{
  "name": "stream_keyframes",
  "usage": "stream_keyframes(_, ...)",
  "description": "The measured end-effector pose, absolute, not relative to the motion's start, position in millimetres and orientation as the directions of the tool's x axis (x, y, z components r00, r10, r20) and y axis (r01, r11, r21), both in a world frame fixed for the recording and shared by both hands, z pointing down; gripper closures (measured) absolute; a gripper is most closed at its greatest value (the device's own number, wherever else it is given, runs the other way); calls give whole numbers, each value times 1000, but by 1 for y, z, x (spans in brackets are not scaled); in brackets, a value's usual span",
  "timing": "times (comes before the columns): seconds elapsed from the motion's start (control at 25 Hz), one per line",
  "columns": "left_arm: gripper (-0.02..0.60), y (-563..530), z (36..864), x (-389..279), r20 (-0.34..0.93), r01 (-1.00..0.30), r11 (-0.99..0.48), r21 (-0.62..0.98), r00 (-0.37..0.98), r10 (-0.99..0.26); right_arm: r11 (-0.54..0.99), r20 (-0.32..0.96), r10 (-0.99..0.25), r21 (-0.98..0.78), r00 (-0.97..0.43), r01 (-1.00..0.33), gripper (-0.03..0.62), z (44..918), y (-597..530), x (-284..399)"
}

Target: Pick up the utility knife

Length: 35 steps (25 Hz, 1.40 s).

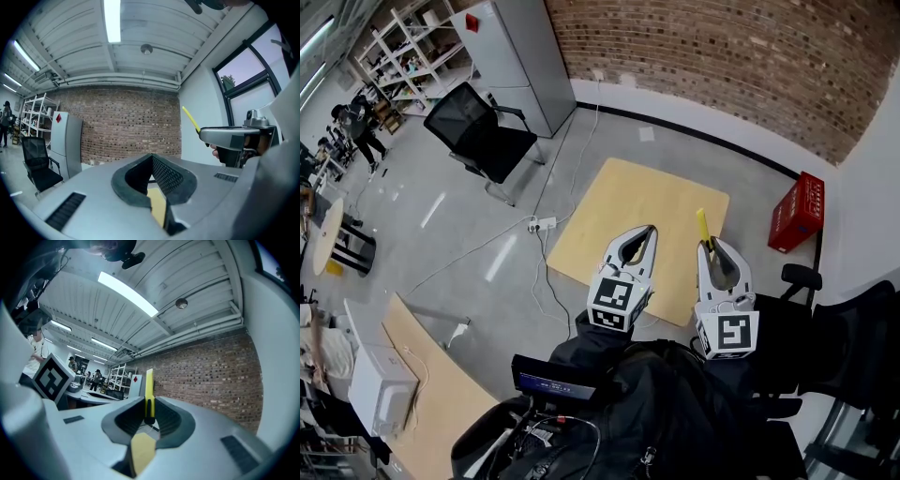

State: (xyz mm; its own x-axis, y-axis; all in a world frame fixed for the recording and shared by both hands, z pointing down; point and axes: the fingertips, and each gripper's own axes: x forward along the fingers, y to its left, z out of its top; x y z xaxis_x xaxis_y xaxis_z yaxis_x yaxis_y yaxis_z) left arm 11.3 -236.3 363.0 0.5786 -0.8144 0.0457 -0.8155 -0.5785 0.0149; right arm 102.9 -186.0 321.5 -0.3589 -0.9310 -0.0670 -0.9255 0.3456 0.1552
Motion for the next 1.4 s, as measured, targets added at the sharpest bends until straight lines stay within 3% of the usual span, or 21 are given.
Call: stream_keyframes(1.4, 581, -245, 369, 15, 58, -816, -578, 19, 578, -814, 345, -44, -934, 156, -355, -926, 526, 330, -197, 109)
